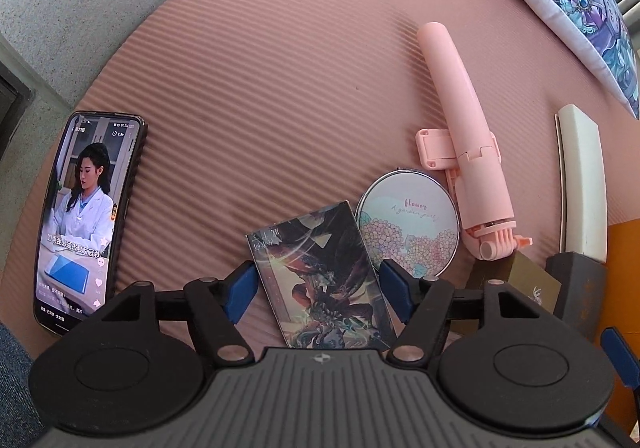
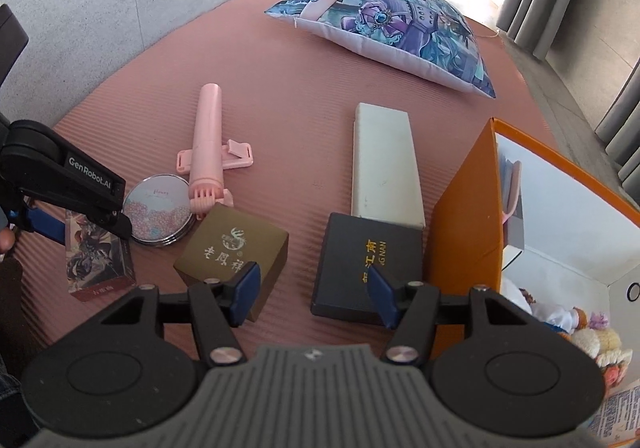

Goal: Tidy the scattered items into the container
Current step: 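Roll the right tool and close it around the black XIJIANGNAN box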

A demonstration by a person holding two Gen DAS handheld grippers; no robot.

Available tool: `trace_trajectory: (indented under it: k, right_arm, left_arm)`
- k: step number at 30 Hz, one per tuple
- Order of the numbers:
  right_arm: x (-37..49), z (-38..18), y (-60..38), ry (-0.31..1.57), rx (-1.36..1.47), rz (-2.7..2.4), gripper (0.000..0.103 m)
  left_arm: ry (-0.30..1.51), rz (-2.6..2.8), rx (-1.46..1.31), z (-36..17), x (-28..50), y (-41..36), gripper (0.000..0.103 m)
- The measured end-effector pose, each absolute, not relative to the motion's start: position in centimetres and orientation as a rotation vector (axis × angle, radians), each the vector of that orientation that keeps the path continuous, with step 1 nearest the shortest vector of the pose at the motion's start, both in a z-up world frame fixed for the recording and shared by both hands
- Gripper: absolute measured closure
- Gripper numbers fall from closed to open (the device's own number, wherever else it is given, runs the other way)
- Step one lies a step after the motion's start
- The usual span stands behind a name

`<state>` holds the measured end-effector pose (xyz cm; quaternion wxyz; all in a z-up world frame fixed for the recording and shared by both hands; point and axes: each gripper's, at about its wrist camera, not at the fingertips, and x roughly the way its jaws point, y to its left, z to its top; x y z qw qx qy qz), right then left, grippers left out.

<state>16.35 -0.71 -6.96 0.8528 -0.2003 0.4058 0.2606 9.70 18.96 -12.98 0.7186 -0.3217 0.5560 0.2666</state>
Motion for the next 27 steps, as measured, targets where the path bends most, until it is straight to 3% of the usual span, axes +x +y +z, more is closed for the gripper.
trace_trajectory:
  k: [10,22,27]
  right_arm:
    - [18.4,-9.0,1.4,0.938,-0.672,0.545,0.04]
    - [19.3,-11.9,3.5,0.941,-0.896,0.515,0.02]
    - [19.4,-11.7,3.6,0.944,-0.898,0.506,0.024]
  left_arm:
    - [1.254,0.518,-0.619,-12.2,9.3,18.2,0.027]
    - [1.199,0.476,-0.805,-11.0,7.0,20.2,0.03]
    - [1.16,0.431,-0.831,-10.5,6.3,20.5,0.032]
